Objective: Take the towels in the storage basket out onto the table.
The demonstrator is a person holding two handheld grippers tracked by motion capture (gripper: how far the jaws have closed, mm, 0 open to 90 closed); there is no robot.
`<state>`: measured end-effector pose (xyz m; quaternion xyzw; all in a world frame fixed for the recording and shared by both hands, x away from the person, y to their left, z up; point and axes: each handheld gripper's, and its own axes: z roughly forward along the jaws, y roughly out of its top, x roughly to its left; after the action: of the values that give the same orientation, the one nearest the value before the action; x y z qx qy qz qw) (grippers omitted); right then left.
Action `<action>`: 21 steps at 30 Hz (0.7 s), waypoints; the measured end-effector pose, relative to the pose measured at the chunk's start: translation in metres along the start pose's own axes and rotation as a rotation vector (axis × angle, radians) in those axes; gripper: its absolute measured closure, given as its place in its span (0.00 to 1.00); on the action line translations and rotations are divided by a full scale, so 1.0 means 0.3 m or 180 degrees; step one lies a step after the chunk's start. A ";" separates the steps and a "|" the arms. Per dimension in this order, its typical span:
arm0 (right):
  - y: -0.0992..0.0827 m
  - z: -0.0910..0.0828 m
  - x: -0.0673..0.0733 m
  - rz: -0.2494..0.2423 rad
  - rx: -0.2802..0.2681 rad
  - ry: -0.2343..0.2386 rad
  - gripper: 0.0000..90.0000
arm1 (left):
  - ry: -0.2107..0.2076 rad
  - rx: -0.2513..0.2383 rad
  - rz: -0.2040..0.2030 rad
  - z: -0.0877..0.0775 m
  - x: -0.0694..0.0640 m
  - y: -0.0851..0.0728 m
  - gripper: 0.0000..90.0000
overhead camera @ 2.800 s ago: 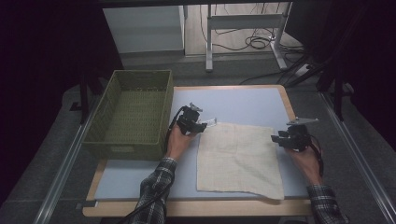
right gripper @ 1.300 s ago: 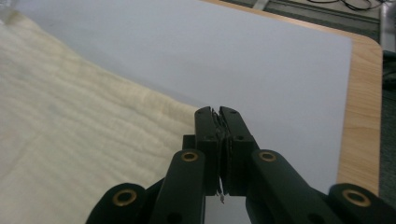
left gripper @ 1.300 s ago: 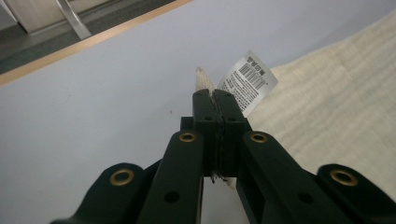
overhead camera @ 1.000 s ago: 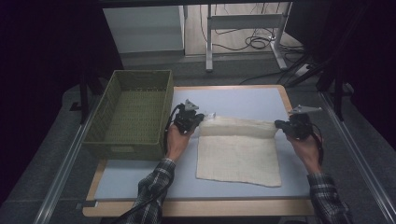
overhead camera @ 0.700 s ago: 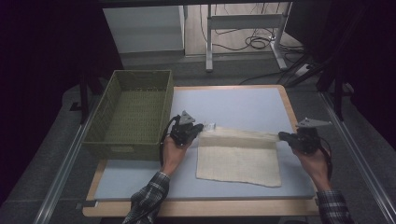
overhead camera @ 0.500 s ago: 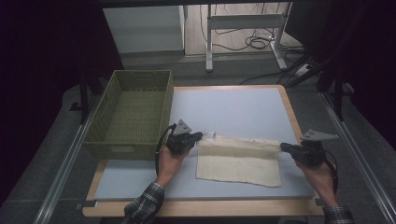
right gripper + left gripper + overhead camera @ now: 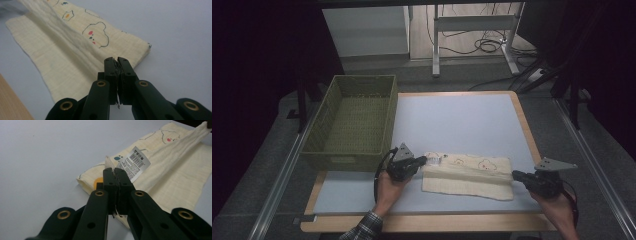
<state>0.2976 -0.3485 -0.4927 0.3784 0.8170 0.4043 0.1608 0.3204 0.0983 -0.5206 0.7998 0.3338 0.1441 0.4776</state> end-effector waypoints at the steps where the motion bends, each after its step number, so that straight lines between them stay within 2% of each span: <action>1: -0.007 -0.004 0.005 0.0001 -0.0005 0.0011 0.96 | -0.0003 0.0002 0.0010 -0.003 -0.005 -0.003 0.98; 8: -0.044 -0.031 0.035 0.0000 -0.0045 0.0057 0.96 | -0.0062 -0.0011 0.0052 -0.026 -0.040 -0.036 0.98; 13: -0.080 -0.040 0.054 0.0006 -0.0032 0.0132 0.95 | -0.0138 0.0063 0.0083 -0.032 -0.066 -0.075 0.96; 15: -0.098 -0.045 0.064 0.0020 -0.0025 0.0180 0.95 | -0.0182 0.0104 0.0070 -0.043 -0.075 -0.091 0.90; 16: -0.115 -0.051 0.075 0.0024 -0.0014 0.0214 0.92 | -0.0220 0.0167 0.0048 -0.055 -0.079 -0.101 0.84; 17: -0.115 -0.051 0.075 0.0024 -0.0014 0.0214 0.92 | -0.0220 0.0167 0.0048 -0.055 -0.079 -0.101 0.79; 18: -0.120 -0.053 0.079 0.0027 -0.0009 0.0217 0.91 | -0.0230 0.0216 0.0024 -0.069 -0.082 -0.110 0.79; 21: -0.136 -0.069 0.088 0.0026 -0.0008 0.0228 0.87 | -0.0214 0.0304 0.0016 -0.098 -0.085 -0.124 0.66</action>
<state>0.2484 -0.3555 -0.5105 0.3669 0.8202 0.4192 0.1302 0.2706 0.1128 -0.5356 0.8269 0.3221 0.1022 0.4495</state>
